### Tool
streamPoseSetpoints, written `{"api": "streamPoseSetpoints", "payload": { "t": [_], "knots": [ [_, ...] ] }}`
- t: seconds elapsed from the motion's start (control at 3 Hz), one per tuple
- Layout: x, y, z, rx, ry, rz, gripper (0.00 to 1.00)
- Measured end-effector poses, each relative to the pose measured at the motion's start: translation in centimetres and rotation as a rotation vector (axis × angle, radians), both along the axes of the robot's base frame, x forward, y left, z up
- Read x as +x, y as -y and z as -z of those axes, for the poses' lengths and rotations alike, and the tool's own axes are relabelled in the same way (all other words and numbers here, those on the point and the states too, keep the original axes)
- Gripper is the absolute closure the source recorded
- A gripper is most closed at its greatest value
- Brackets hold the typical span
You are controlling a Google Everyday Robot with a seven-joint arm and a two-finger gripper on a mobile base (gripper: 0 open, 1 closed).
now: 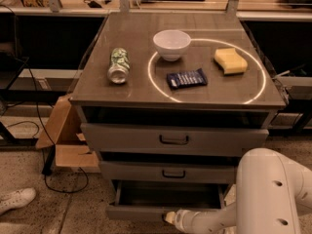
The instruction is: Close bottom drawer
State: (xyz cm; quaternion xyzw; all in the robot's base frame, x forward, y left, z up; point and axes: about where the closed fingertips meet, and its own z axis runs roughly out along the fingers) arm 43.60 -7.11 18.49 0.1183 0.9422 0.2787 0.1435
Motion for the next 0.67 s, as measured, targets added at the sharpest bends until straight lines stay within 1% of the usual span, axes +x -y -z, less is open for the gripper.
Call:
{"api": "streamPoseSetpoints", "payload": {
  "t": [0.67],
  "knots": [
    [1.98,-1.04,0.05,0.009,0.032,-0.008,1.00]
  ]
}}
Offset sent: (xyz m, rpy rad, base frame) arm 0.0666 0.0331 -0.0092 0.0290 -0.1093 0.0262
